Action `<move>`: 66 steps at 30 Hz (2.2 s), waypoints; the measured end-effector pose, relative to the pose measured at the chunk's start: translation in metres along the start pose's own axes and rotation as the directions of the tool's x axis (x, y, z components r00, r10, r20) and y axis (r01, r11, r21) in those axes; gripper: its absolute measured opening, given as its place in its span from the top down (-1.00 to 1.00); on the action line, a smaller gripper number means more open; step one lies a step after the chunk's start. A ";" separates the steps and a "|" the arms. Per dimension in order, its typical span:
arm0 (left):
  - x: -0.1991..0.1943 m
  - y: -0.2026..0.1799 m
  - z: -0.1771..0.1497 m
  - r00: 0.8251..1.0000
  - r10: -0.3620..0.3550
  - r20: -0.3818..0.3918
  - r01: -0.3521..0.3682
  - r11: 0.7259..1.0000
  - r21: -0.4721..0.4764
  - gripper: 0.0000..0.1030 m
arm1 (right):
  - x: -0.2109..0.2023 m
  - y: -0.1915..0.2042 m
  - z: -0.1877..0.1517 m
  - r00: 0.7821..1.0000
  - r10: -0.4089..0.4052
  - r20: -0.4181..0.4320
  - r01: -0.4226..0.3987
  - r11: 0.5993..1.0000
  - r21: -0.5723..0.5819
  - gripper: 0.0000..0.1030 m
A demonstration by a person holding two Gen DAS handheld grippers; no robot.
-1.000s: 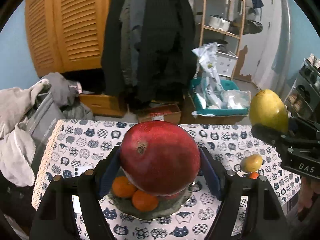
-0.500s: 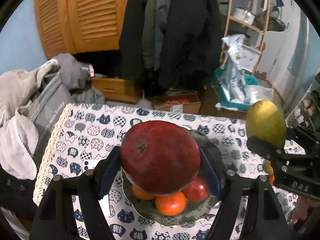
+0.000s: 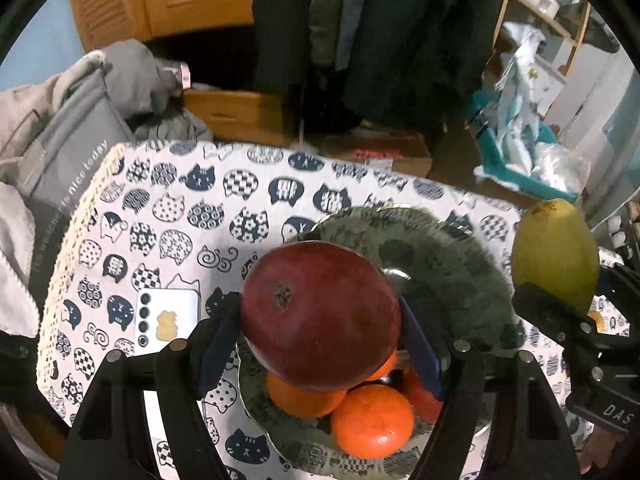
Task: Organize fruits
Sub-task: 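Lower the red apple and pear into the bowl and open both tools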
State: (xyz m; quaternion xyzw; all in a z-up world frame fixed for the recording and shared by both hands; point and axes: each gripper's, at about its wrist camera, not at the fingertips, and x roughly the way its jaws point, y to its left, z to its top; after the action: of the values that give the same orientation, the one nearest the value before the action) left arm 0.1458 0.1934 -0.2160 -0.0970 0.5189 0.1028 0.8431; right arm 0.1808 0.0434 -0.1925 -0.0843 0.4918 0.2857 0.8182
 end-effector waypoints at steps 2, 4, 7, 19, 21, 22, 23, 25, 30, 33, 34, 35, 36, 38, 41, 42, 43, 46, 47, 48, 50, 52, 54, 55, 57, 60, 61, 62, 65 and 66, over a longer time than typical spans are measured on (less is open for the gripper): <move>0.011 0.001 0.000 1.000 0.008 -0.023 -0.008 1.000 -0.003 -0.52 | 0.010 -0.003 -0.002 1.000 -0.003 -0.020 0.003 1.000 0.005 -0.30; 0.022 0.000 -0.002 0.999 0.019 -0.040 -0.020 1.000 -0.003 -0.52 | 0.016 -0.006 -0.004 0.999 -0.002 -0.033 0.003 1.000 0.010 -0.30; 0.034 0.002 -0.003 0.998 0.022 -0.066 -0.023 1.000 -0.010 -0.52 | 0.026 -0.009 -0.006 0.999 -0.003 -0.051 0.004 1.000 0.013 -0.30; 0.061 0.005 0.002 0.994 0.014 -0.105 -0.017 0.999 -0.031 -0.53 | 0.042 -0.013 -0.011 0.997 -0.003 -0.077 0.005 1.000 0.023 -0.30; 0.065 0.002 0.002 0.994 0.013 -0.108 -0.015 1.000 -0.020 -0.52 | 0.043 -0.014 -0.011 0.997 -0.007 -0.080 0.009 1.000 0.025 -0.30; 0.066 0.000 0.002 0.994 0.015 -0.110 -0.017 1.000 -0.014 -0.52 | 0.044 -0.015 -0.012 0.997 -0.009 -0.082 0.011 1.000 0.027 -0.30; 0.067 -0.002 0.002 0.994 0.018 -0.111 -0.020 1.000 -0.011 -0.52 | 0.044 -0.016 -0.012 0.996 -0.009 -0.083 0.012 1.000 0.029 -0.30; 0.071 -0.004 0.002 0.992 0.017 -0.121 -0.018 1.000 -0.003 -0.53 | 0.045 -0.018 -0.012 0.996 -0.009 -0.088 0.012 0.999 0.034 -0.30; 0.074 -0.007 0.003 0.991 0.008 -0.131 -0.006 1.000 0.012 -0.53 | 0.046 -0.019 -0.013 0.996 -0.007 -0.092 0.010 0.999 0.040 -0.30; 0.075 -0.007 0.003 0.991 -0.018 -0.133 0.018 1.000 0.005 -0.54 | 0.046 -0.021 -0.013 0.995 -0.006 -0.095 0.011 0.999 0.047 -0.30; 0.076 -0.007 0.003 0.989 -0.044 -0.140 0.044 0.999 -0.008 -0.58 | 0.047 -0.021 -0.013 0.995 -0.006 -0.096 0.011 0.999 0.050 -0.30; 0.076 -0.008 0.004 0.988 -0.058 -0.141 0.056 0.998 -0.018 -0.64 | 0.047 -0.022 -0.014 0.995 -0.005 -0.098 0.010 0.999 0.054 -0.30; 0.074 -0.008 0.004 0.988 -0.066 -0.138 0.063 0.998 -0.023 -0.67 | 0.047 -0.023 -0.014 0.995 -0.003 -0.099 0.009 0.998 0.057 -0.30; 0.070 -0.008 0.005 0.991 -0.054 -0.123 0.052 0.998 -0.019 -0.69 | 0.047 -0.024 -0.014 0.995 -0.003 -0.099 0.009 0.998 0.063 -0.30; 0.060 -0.004 0.006 0.992 -0.060 -0.107 0.057 0.998 -0.039 -0.69 | 0.047 -0.024 -0.013 0.995 -0.002 -0.099 0.009 0.998 0.062 -0.30; 0.055 -0.001 0.006 0.993 -0.066 -0.099 0.061 0.997 -0.051 -0.69 | 0.048 -0.024 -0.013 0.995 -0.001 -0.101 0.007 0.998 0.060 -0.30; 0.049 0.002 0.007 0.994 -0.063 -0.090 0.058 0.996 -0.063 -0.69 | 0.048 -0.022 -0.013 0.995 0.001 -0.103 0.005 0.998 0.058 -0.30; 0.037 0.013 0.005 0.996 -0.038 -0.078 0.030 0.995 -0.093 -0.69 | 0.053 -0.015 -0.012 0.994 -0.022 -0.107 0.026 0.999 0.033 -0.31; 0.034 0.016 0.003 0.997 -0.034 -0.074 0.026 0.994 -0.104 -0.69 | 0.055 -0.013 -0.011 0.993 -0.037 -0.108 0.039 0.999 0.022 -0.31; 0.030 0.021 0.001 0.997 -0.032 -0.070 0.024 0.993 -0.119 -0.69 | 0.056 -0.012 -0.010 0.993 -0.045 -0.107 0.047 0.999 0.017 -0.31; 0.023 0.030 -0.003 0.998 -0.033 -0.060 0.024 0.989 -0.143 -0.69 | 0.056 -0.011 -0.009 0.993 -0.045 -0.106 0.048 0.999 0.021 -0.31; 0.015 0.037 -0.006 0.998 -0.030 -0.046 0.022 0.987 -0.156 -0.69 | 0.057 -0.006 -0.007 0.994 -0.046 -0.103 0.048 0.999 0.015 -0.31; 0.010 0.042 -0.009 0.999 -0.020 -0.040 0.013 0.986 -0.169 -0.69 | 0.059 0.000 -0.006 0.993 -0.051 -0.102 0.051 0.999 -0.002 -0.31; 0.007 0.045 -0.011 0.999 -0.019 -0.038 0.011 0.984 -0.178 -0.69 | 0.060 0.004 -0.006 0.994 -0.042 -0.105 0.041 0.999 -0.007 -0.31; 0.003 0.050 -0.014 0.999 -0.021 -0.035 0.014 0.980 -0.198 -0.69 | 0.065 0.010 -0.006 0.993 -0.025 -0.117 0.023 1.000 -0.016 -0.31; -0.001 0.057 -0.018 0.999 -0.018 -0.031 0.011 0.977 -0.214 -0.69 | 0.075 0.019 -0.008 0.989 -0.027 -0.148 0.021 0.999 -0.045 -0.30; -0.002 0.059 -0.020 0.999 -0.015 -0.032 0.007 0.977 -0.215 -0.69 | 0.079 0.022 -0.009 0.987 -0.026 -0.159 0.019 0.999 -0.049 -0.31; -0.002 0.061 -0.021 0.999 -0.012 -0.034 0.004 0.976 -0.217 -0.69 | 0.082 0.024 -0.010 0.986 -0.029 -0.162 0.021 0.998 -0.052 -0.31; -0.003 0.065 -0.026 0.999 -0.011 -0.039 0.002 0.975 -0.223 -0.69 | 0.090 0.028 -0.011 0.983 -0.028 -0.182 0.019 0.998 -0.054 -0.31; -0.003 0.066 -0.027 0.999 -0.012 -0.041 0.002 0.975 -0.224 -0.69 | 0.093 0.028 -0.011 0.982 -0.026 -0.189 0.016 0.998 -0.054 -0.31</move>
State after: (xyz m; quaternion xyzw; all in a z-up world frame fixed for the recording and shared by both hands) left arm 0.1038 0.2492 -0.2287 -0.1951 0.5211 0.1555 0.8162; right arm 0.1894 0.0977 -0.2730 -0.1374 0.5592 0.2805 0.7679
